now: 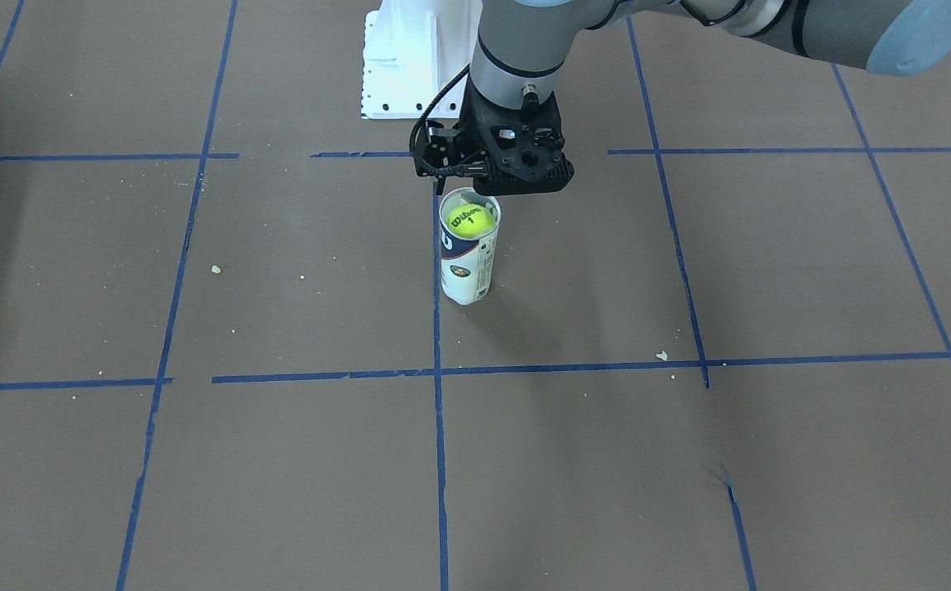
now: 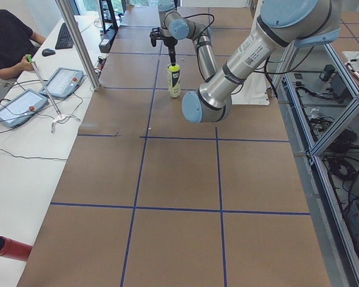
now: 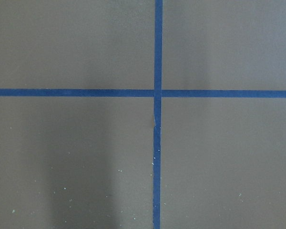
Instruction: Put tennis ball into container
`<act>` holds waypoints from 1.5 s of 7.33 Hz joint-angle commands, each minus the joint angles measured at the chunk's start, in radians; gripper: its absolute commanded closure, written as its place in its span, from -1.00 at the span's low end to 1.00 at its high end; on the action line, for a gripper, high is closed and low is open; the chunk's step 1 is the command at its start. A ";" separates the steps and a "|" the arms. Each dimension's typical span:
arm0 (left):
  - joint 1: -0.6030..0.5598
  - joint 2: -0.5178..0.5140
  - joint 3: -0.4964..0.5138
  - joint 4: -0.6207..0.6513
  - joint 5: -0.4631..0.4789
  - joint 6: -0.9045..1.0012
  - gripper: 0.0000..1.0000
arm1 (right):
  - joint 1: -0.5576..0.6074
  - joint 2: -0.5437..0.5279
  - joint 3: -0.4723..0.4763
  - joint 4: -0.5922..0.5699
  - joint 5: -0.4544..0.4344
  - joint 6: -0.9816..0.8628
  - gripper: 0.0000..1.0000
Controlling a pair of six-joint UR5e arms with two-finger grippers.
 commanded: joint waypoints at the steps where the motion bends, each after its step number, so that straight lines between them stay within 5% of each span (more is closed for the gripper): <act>1: -0.002 0.012 -0.040 0.001 0.010 0.013 -1.00 | 0.000 0.000 0.000 0.000 0.000 0.000 -1.00; 4: -0.126 0.164 -0.159 0.004 0.011 0.280 -1.00 | 0.000 0.000 0.000 0.000 0.000 0.000 -1.00; 8: -0.429 0.436 -0.155 -0.003 -0.006 0.698 -1.00 | 0.000 0.000 0.000 0.000 0.000 0.000 -1.00; 11: -0.734 0.696 -0.088 -0.003 -0.106 1.251 -1.00 | 0.000 0.000 0.000 0.000 0.000 0.000 -1.00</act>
